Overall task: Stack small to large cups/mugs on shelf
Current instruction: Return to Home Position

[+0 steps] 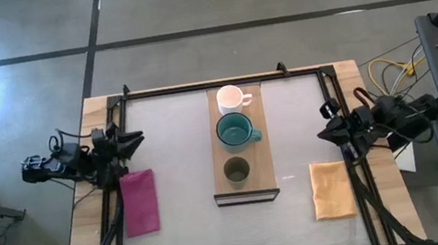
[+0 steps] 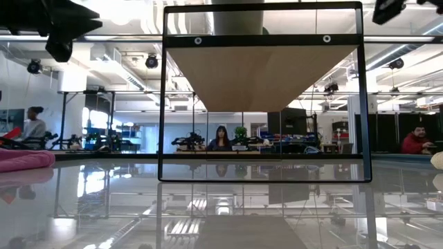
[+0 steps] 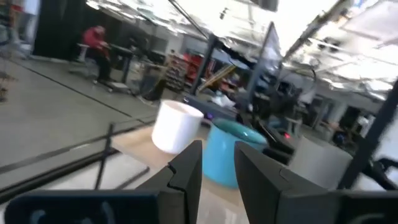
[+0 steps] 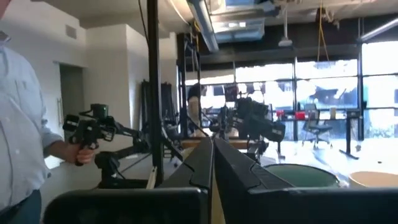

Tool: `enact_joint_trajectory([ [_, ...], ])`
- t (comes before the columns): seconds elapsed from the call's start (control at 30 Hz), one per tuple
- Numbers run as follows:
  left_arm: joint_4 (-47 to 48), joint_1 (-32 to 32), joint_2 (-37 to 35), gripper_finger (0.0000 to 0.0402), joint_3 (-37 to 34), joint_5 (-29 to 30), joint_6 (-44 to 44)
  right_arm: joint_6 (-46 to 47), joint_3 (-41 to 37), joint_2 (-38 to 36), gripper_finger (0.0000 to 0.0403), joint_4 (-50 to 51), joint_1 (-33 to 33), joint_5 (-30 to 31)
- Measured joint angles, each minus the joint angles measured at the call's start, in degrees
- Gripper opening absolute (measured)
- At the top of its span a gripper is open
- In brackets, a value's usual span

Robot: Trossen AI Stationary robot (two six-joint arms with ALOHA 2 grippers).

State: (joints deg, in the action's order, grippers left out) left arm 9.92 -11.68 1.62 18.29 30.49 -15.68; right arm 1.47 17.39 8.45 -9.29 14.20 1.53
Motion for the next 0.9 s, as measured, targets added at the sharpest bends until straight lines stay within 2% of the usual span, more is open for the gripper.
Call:
enact_joint_trajectory([
  [0.17, 0.22, 0.02, -0.04, 0.0080, -0.23, 2.25, -0.37, -1.95, -5.42, -8.60, 0.0009, 1.23, 0.02, 1.21],
  [0.3, 1.83, 0.08, 0.04, 0.0080, -0.30, 3.24, -1.42, -0.89, -6.60, -7.30, 0.0009, 1.78, -0.28, 4.55],
  [0.5, 10.10, 0.11, -0.06, 0.0080, -0.96, 6.69, -7.94, -2.66, -8.25, -8.50, 0.0009, 1.41, -0.26, 4.44],
  [0.7, 10.29, 0.11, -0.06, 0.0080, -2.53, 9.13, -9.02, -1.66, -10.20, -8.41, 0.0009, 1.21, -0.35, 4.82],
  [0.9, 13.09, 0.11, -0.08, 0.0080, -3.40, 8.85, -11.21, -0.89, -12.55, -8.40, 0.0009, -0.64, -0.35, 4.99],
])
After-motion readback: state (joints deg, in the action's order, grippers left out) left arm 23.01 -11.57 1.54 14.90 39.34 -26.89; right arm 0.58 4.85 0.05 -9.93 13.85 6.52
